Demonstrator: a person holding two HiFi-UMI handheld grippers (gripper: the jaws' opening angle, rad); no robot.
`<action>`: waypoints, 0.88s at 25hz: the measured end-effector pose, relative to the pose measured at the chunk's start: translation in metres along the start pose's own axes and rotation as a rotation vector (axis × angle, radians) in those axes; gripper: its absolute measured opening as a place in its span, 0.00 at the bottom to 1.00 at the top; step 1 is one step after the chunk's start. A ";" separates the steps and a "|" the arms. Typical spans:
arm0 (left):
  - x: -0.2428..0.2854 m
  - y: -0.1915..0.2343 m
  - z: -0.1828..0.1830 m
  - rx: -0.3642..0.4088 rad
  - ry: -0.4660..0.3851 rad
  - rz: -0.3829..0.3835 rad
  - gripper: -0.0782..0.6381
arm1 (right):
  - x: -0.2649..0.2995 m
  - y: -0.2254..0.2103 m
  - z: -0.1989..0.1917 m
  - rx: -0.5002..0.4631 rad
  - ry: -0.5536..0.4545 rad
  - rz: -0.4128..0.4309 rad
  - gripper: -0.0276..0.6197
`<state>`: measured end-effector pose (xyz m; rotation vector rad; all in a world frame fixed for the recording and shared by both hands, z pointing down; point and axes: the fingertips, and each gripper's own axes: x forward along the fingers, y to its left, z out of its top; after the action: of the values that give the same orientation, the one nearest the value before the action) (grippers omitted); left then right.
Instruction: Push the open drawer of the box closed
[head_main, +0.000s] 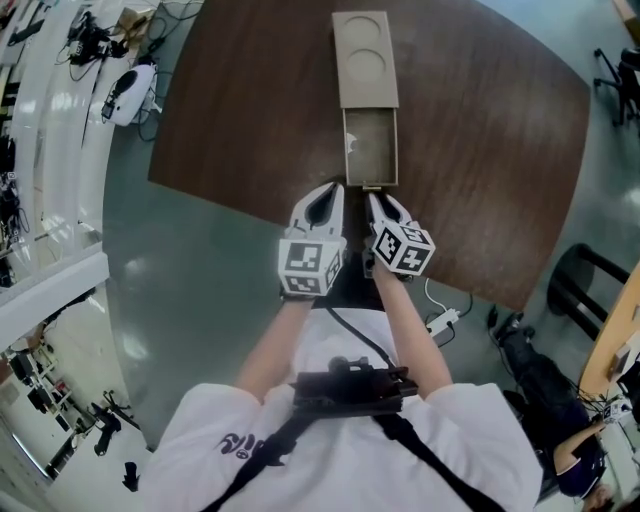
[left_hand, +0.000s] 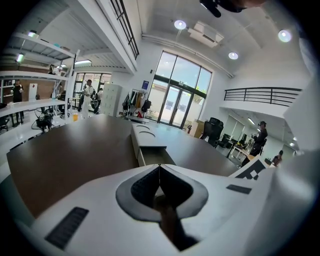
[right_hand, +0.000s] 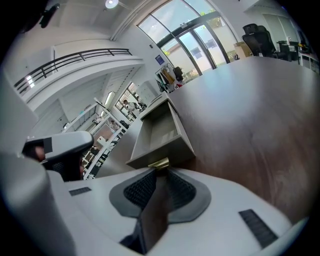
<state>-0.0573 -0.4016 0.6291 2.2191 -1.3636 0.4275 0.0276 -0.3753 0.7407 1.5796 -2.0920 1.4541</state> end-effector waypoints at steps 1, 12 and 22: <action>0.002 0.001 0.000 -0.003 0.005 0.001 0.12 | 0.001 0.002 0.004 -0.005 -0.014 0.013 0.16; 0.028 0.018 -0.002 -0.018 0.036 0.013 0.12 | 0.063 0.005 0.088 -0.082 -0.085 0.051 0.16; 0.033 0.035 0.011 -0.044 0.025 0.039 0.12 | 0.102 0.015 0.137 -0.101 -0.110 0.035 0.16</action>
<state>-0.0736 -0.4446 0.6454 2.1472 -1.3922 0.4338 0.0268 -0.5456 0.7224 1.6281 -2.2254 1.2767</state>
